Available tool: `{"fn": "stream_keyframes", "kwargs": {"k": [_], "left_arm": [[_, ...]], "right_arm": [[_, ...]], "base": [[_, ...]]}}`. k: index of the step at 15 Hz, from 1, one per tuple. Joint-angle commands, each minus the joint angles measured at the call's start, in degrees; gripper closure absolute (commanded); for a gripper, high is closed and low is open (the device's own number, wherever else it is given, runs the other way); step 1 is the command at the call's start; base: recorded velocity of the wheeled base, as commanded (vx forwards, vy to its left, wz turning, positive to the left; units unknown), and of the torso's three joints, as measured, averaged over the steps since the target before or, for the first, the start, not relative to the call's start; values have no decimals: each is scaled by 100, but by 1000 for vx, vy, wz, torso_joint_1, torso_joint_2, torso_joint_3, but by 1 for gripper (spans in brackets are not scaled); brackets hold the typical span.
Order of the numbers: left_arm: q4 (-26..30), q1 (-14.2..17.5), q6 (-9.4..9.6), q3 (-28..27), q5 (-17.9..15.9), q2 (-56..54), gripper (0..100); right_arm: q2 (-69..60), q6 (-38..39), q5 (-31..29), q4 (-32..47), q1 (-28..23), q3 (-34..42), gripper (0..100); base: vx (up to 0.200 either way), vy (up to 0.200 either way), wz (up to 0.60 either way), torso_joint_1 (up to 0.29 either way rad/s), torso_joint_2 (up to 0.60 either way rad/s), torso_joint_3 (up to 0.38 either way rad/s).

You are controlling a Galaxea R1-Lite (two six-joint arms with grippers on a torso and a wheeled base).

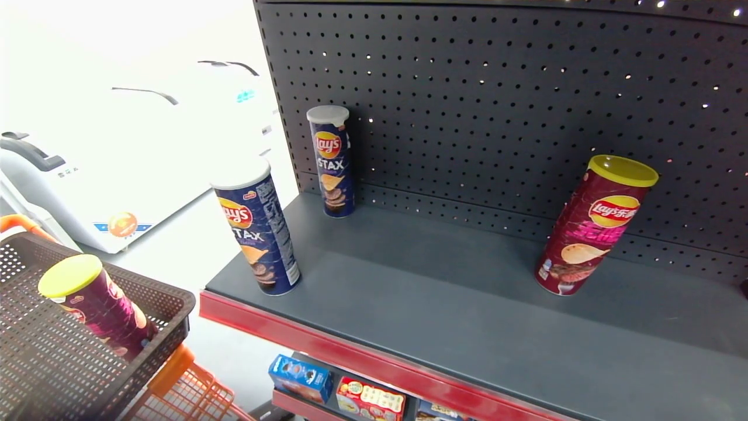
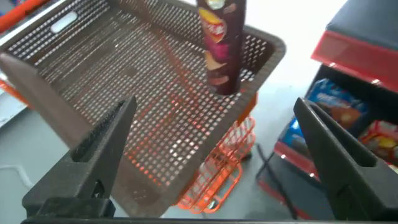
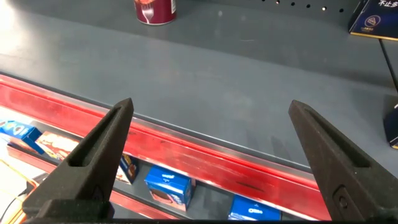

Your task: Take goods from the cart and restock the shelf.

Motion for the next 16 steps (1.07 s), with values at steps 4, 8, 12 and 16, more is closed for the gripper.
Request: {"fn": "stream_keyframes", "kwargs": {"k": [4,8,12,16], "left_arm": [[-689,412,334,-162,-112,1992,0],[-1647,-485,-62,-144,-120,2792,0],[-2315,-617,-88,-223,-120,3609,0],[-3511,-652,-194,-100,-120,4321,0]], "right_arm": [[4,-1,-1,1,2,1,0],[4,-1,-1,1,2,1,0],[4,-1,-1,1,2,1,0],[4,-1,-1,1,2,1,0]], "base": [[0,0,0,0,0,0],[0,0,0,0,0,0],[0,0,0,0,0,0],[0,0,0,0,0,0]]}}
